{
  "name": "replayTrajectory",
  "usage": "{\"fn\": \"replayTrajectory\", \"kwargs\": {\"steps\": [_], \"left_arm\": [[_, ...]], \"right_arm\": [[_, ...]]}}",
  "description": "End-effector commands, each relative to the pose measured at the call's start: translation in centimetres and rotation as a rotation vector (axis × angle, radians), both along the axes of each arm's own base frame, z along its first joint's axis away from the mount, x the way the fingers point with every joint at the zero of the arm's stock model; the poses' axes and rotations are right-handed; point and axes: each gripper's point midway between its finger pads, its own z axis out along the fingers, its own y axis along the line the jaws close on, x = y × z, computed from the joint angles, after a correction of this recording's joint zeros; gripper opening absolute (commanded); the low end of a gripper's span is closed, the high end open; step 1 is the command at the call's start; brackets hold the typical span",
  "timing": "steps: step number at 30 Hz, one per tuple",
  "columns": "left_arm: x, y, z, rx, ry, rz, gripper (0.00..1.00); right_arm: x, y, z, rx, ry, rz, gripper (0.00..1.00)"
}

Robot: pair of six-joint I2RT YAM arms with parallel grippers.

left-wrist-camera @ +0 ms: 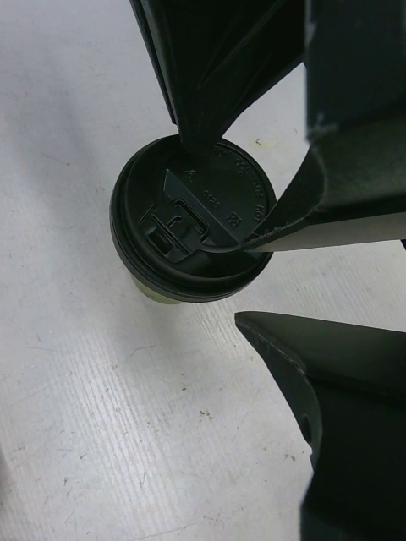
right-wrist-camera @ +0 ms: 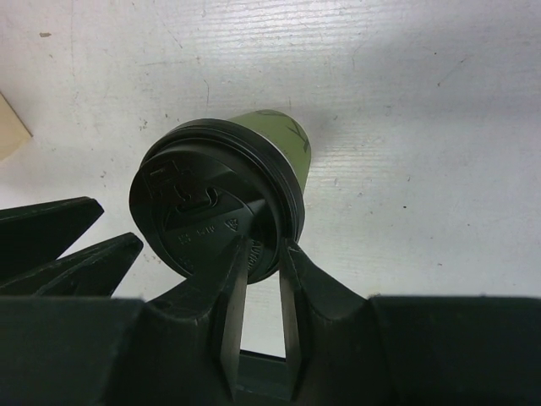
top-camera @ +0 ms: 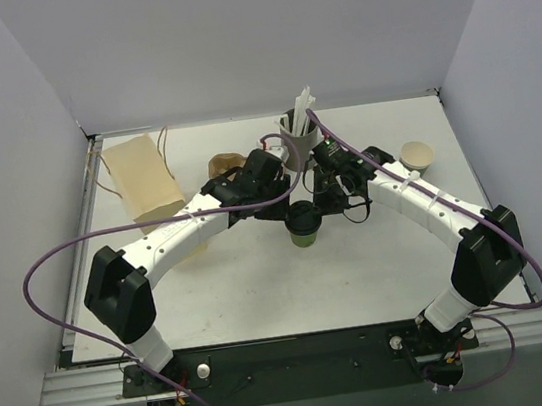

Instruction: Pack the takeout coffee

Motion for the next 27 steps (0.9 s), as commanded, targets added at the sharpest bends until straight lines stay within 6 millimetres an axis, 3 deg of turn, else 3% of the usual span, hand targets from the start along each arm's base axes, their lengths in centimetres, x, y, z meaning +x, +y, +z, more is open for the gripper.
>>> {"fn": "replayTrajectory", "kwargs": {"steps": [1,12,27], "left_arm": [[0.9,-1.5,0.9,-0.058,-0.03,-0.006,0.44],[0.8,-1.7,0.5,-0.061,-0.02,-0.016,0.4],[0.4,-1.0,-0.8,-0.021,-0.002,-0.009,0.35]], "right_arm": [[-0.1,-0.4,0.5,0.013,-0.014,-0.018,0.17],[-0.7,-0.5,-1.0,0.005,0.022,-0.015,0.14],[-0.4,-0.3,-0.4,0.003,0.011,-0.002,0.14]]}}
